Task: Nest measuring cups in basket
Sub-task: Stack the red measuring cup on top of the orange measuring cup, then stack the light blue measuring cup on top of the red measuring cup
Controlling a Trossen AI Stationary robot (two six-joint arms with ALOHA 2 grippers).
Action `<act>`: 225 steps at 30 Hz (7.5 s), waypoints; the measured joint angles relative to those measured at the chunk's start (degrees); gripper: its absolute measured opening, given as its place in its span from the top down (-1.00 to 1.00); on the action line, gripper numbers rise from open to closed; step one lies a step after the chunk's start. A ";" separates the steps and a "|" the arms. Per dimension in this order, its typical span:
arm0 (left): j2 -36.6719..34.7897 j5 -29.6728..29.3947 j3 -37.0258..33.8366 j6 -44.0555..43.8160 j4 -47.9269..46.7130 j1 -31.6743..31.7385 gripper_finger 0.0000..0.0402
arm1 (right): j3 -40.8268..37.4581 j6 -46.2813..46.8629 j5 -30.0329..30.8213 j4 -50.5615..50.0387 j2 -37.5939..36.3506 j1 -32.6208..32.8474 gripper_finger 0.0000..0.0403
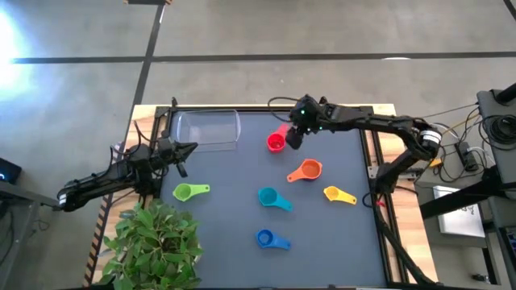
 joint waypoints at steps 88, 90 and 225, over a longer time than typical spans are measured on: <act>-0.02 -0.02 0.00 0.00 0.00 0.00 1.00 | 4.38 -9.56 -2.47 -10.31 14.07 -5.98 0.03; 0.00 0.00 0.00 0.00 0.00 -0.01 1.00 | 4.56 -10.56 -2.47 -10.38 14.86 -6.04 0.11; -0.02 -0.01 -0.01 0.00 0.00 0.00 1.00 | -51.14 -9.90 6.51 50.45 -47.22 34.19 0.79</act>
